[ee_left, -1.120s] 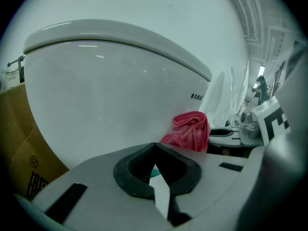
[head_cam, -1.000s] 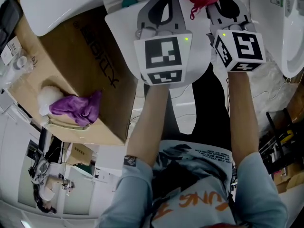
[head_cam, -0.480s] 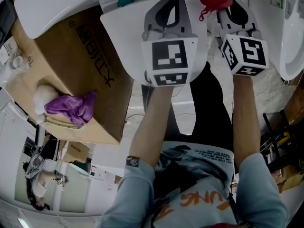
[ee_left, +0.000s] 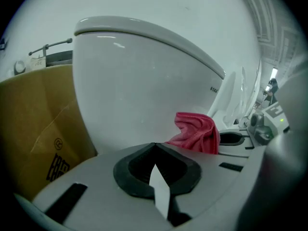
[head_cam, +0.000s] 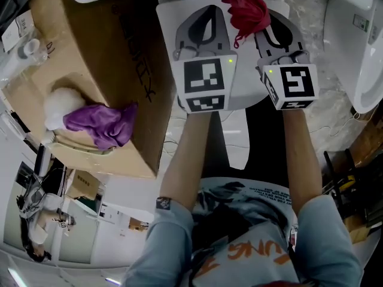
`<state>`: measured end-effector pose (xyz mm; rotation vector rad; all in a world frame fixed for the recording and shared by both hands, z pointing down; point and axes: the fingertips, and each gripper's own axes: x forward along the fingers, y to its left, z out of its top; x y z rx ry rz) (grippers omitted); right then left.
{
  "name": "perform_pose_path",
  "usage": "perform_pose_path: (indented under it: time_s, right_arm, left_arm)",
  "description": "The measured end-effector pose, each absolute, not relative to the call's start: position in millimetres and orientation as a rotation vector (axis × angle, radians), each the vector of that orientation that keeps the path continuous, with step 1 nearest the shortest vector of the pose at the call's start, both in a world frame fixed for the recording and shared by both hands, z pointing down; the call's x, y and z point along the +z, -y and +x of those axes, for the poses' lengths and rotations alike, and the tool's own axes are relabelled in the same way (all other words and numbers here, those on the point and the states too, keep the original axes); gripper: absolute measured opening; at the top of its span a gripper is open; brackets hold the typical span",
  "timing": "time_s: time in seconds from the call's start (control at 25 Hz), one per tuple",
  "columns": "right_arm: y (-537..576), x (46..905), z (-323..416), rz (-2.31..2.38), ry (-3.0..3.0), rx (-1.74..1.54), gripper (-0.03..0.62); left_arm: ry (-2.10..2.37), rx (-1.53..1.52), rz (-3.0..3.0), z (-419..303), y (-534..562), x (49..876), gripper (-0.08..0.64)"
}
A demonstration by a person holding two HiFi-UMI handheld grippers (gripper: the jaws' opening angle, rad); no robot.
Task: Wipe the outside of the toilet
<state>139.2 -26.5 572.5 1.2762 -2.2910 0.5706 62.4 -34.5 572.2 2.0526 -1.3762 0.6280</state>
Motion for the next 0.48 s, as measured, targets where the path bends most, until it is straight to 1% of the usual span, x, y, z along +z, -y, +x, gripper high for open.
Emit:
perform_pose_path:
  time_s: [0.24,0.48]
  right_arm:
    - [31.0,573.6,41.4,1.094,2.394,0.527,0.077]
    - [41.9,580.1,-15.9,1.018,2.412,0.511,0.075]
  left_arm:
    - [1.466,0.615,1.950,-16.6,30.8,585.5,0.025]
    - [1.512,0.587,1.879,-66.8,29.9,596.3,0.025]
